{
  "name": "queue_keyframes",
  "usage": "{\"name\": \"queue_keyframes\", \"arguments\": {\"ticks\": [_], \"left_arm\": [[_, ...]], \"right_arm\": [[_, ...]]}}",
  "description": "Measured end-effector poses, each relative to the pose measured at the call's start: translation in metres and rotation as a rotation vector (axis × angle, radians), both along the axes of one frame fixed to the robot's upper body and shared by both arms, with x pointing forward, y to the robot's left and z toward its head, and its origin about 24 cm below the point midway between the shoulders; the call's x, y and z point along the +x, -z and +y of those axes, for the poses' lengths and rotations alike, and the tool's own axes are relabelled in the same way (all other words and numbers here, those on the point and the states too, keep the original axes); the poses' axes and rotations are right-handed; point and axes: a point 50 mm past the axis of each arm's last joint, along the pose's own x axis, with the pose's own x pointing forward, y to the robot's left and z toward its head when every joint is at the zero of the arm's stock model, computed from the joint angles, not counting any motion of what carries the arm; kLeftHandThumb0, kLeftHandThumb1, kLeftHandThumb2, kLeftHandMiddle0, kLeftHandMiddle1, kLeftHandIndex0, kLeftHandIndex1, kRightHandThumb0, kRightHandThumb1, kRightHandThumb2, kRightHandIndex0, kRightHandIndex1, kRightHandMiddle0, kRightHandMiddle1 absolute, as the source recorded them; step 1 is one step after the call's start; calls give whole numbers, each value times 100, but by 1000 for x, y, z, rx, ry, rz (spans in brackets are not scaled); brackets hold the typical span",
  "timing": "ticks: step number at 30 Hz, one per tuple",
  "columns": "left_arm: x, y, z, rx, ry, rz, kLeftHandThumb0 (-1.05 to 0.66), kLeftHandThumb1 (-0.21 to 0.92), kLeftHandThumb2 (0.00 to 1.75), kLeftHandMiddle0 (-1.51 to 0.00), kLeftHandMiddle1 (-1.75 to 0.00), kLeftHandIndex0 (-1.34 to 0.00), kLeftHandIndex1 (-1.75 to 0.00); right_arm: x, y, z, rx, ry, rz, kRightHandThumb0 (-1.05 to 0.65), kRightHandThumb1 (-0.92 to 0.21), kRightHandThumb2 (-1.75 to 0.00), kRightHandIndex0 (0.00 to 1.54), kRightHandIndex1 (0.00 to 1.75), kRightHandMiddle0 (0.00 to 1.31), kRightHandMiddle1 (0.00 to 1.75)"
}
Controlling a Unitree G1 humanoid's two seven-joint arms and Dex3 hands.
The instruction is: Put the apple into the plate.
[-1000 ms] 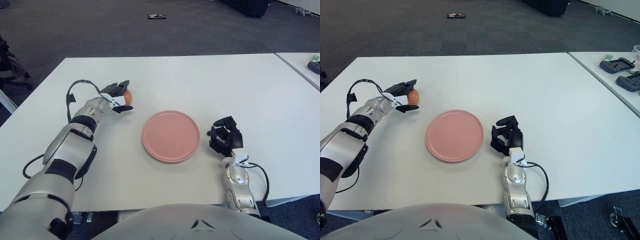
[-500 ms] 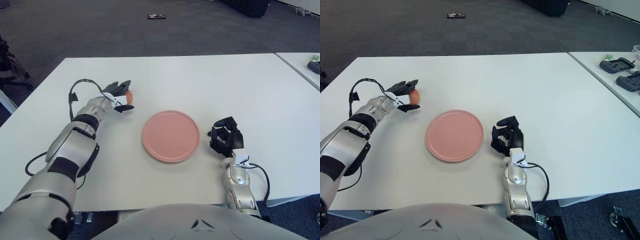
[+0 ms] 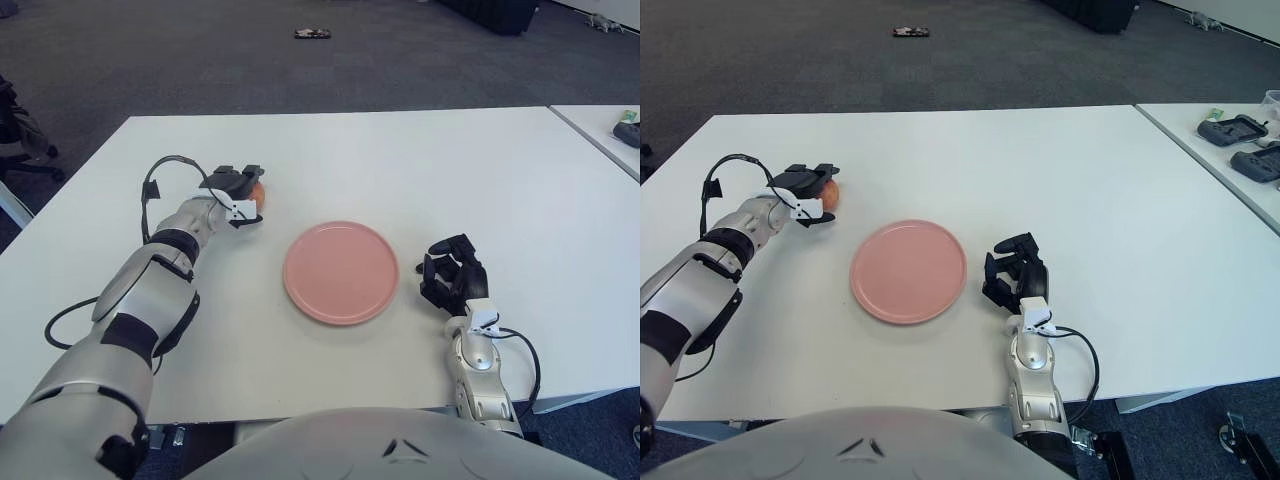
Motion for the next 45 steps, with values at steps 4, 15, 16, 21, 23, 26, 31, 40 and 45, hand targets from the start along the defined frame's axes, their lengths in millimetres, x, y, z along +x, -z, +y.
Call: {"name": "queue_keyframes", "arguments": {"ticks": [4, 15, 16, 21, 23, 26, 31, 40, 45], "left_arm": [[-1, 1, 2, 33, -3, -5, -49, 27, 118, -18, -167, -10, -169], [-4, 7, 7, 60, -36, -9, 14, 27, 130, -65, -162, -42, -175], [-4, 7, 6, 59, -36, -9, 11, 26, 132, -68, -160, -43, -175], [-4, 7, 6, 46, -43, -16, 1, 16, 145, -79, -159, -50, -175], [-4, 7, 6, 34, -52, -20, 0, 14, 147, -80, -160, -50, -175], [-5, 8, 7, 11, -67, -26, 0, 10, 152, -84, -160, -54, -175], [-6, 8, 10, -32, -98, -32, 0, 8, 154, -86, -158, -55, -175], [-6, 8, 11, -59, -110, -39, 0, 7, 156, -86, -160, -56, -175], [-7, 9, 11, -66, -111, -42, 0, 6, 158, -87, -162, -56, -175]], "right_arm": [[0, 0, 0, 0, 1, -1, -39, -63, -93, 64, 135, 37, 175], [0, 0, -1, 1, 3, 1, -39, -63, -93, 62, 134, 37, 175], [0, 0, -1, 0, 3, 1, -39, -63, -93, 62, 134, 37, 175], [0, 0, -1, 0, 3, 4, -39, -63, -92, 63, 135, 37, 175], [1, 0, -1, -1, 4, 4, -39, -63, -92, 63, 135, 37, 175], [1, 0, -1, -1, 5, 7, -39, -63, -92, 63, 136, 37, 175], [1, 0, -2, -2, 7, 8, -39, -63, -92, 64, 136, 37, 175], [1, 0, -3, -5, 9, 8, -39, -63, -93, 63, 136, 37, 175], [2, -1, -4, -8, 8, 7, -39, -63, -93, 63, 136, 37, 175]]}}
